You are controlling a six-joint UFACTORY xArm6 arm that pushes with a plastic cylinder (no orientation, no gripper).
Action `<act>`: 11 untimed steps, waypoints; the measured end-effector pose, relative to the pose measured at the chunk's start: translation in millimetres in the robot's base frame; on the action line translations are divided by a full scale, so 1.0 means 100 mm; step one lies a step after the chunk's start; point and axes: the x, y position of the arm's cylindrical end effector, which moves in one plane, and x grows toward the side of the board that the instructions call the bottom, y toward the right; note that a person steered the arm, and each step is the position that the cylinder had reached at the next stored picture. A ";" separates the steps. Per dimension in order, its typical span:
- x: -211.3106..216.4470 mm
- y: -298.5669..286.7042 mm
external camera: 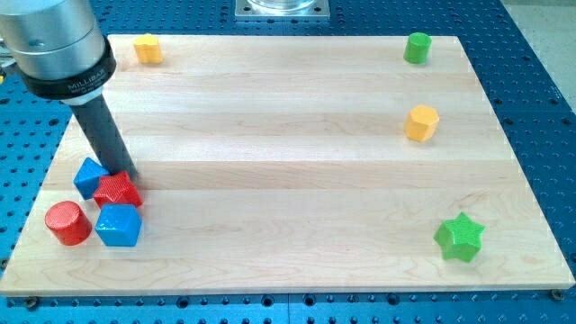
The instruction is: Slide the green star diagonal to the yellow hexagon
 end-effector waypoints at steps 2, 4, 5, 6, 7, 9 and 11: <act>-0.10 2.02; 0.43 4.49; 0.95 4.74; 0.98 4.04; 1.25 3.80; 0.81 3.68; 1.31 3.84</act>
